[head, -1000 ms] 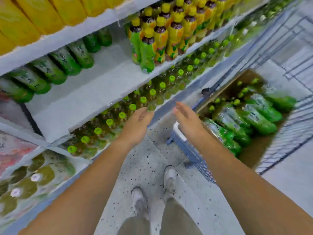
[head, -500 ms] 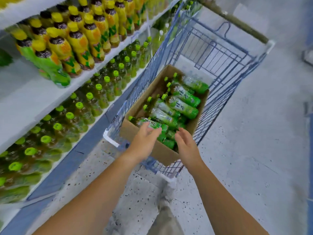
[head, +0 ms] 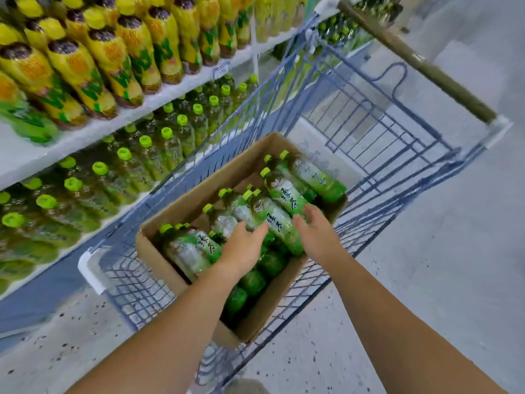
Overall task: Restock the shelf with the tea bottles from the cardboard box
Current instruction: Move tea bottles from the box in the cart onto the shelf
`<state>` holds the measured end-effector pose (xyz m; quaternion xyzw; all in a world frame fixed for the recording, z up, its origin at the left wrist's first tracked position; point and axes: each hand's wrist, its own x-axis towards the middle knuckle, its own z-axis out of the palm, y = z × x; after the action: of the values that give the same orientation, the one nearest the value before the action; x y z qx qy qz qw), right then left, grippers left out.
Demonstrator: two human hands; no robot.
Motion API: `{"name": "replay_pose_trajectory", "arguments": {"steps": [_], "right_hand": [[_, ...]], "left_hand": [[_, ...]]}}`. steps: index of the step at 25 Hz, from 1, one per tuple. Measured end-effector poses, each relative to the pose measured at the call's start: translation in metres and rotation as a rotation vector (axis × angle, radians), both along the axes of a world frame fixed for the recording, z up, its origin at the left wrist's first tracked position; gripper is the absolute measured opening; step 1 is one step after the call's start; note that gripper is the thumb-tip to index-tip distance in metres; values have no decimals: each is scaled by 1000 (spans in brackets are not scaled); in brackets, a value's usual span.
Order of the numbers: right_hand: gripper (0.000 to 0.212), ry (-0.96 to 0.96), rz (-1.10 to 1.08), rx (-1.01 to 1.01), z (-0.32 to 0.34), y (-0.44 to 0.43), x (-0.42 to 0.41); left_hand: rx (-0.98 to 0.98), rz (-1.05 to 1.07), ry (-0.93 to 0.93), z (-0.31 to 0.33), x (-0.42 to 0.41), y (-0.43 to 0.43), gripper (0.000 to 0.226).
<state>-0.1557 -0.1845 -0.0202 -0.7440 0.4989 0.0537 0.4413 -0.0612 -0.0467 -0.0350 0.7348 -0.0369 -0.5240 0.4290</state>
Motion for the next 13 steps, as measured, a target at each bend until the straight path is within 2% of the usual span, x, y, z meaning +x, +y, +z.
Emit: {"name": "replay_pose_trajectory", "arguments": {"steps": [4, 5, 7, 10, 13], "right_hand": [[61, 149, 231, -153, -34, -78, 25], [62, 185, 293, -185, -45, -94, 28], [64, 241, 357, -188, -64, -117, 35], [66, 298, 414, -149, -86, -128, 42], [53, 233, 394, -52, -97, -131, 43]], "left_hand": [[104, 59, 46, -63, -1, -53, 89], [138, 76, 32, -72, -3, -65, 82], [147, 161, 4, -88, -7, -84, 51], [190, 251, -51, -105, -18, -97, 46], [171, 453, 85, -108, -31, -114, 32]]}}
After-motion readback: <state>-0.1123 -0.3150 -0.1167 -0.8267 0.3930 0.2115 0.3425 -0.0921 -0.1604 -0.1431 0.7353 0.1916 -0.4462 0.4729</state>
